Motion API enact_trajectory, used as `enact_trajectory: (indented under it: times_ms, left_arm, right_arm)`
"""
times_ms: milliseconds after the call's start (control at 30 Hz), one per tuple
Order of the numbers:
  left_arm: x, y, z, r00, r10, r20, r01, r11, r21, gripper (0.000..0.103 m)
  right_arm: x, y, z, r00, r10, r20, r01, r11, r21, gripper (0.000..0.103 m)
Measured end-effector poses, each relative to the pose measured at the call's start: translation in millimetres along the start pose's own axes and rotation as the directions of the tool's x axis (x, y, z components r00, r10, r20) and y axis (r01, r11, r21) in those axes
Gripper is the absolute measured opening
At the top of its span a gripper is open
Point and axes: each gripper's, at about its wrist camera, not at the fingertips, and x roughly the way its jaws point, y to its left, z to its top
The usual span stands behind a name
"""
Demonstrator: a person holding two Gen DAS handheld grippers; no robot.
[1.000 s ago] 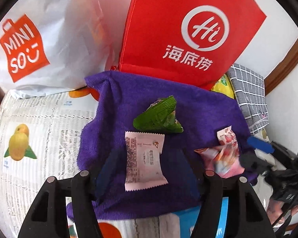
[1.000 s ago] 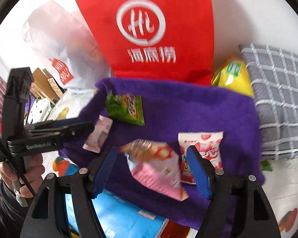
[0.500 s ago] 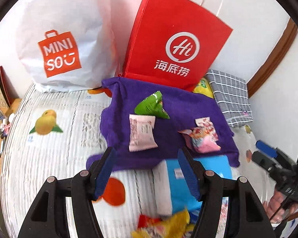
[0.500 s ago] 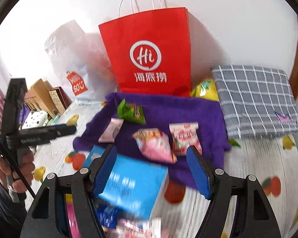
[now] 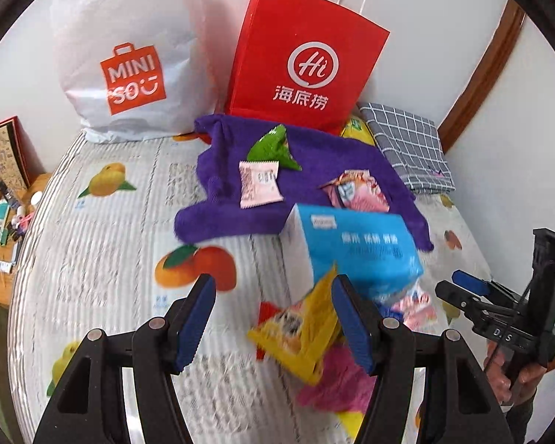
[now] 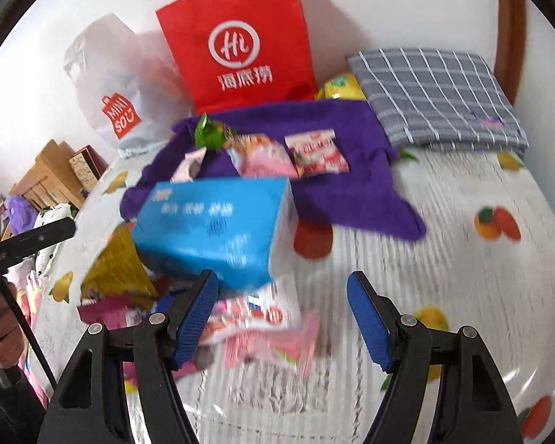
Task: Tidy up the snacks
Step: 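Move both open tools back to the snack pile beside the blue tissue box, then grasp the pink peach candy packet with the right tool while the left tool grasps the yellow chip bag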
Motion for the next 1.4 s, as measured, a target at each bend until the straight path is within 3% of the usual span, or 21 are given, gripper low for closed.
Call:
enact_trajectory:
  times_ms: [400, 600, 1033, 1400]
  left_arm:
    - [-8.0, 21.6, -41.2, 1.0, 0.001, -0.014, -0.001, 1.0, 0.012, 0.063]
    - [-11.6, 35.4, -50.2, 1.0, 0.023, -0.012, -0.023, 1.0, -0.004, 0.063]
    - [-11.5, 36.7, -56.1, 1.0, 0.014, -0.018, -0.015, 1.0, -0.022, 0.063]
    - [-18.4, 0.9, -55.0, 0.997, -0.076, 0.007, 0.075, 0.997, 0.013, 0.063]
  right_arm:
    - [36.2, 13.5, -43.2, 0.997, -0.064, -0.051, 0.063, 0.998, -0.026, 0.073]
    - [44.7, 24.5, -46.7, 0.992, -0.128, -0.002, 0.127, 0.988, -0.082, 0.076]
    - [37.9, 15.7, -52.5, 0.99, -0.141, -0.007, 0.14, 0.985, -0.1, 0.079]
    - [35.1, 1.1, -47.8, 0.991, -0.132, 0.023, 0.133, 0.991, -0.035, 0.057]
